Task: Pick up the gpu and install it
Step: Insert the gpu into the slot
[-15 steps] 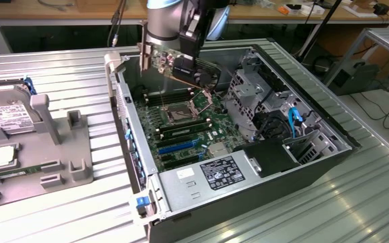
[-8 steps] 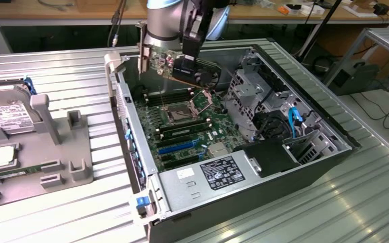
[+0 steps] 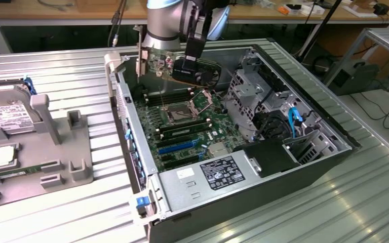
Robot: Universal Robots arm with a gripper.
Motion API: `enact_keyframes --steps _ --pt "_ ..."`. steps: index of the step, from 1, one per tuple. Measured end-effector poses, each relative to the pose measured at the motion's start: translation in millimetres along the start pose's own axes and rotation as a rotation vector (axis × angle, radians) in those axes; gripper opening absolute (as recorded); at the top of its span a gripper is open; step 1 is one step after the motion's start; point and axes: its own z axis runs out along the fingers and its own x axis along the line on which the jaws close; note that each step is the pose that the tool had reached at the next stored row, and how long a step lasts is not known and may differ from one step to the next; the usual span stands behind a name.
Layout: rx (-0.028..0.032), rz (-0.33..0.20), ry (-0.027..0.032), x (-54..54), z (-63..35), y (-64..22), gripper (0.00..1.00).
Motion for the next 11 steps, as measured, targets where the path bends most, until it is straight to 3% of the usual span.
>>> enact_keyframes --steps 5,11 --pt "-0.0006 -0.060 0.0025 0.0 0.0 0.0 0.27" --pt "-0.0017 -0.176 0.0072 0.0 0.0 0.0 0.27"
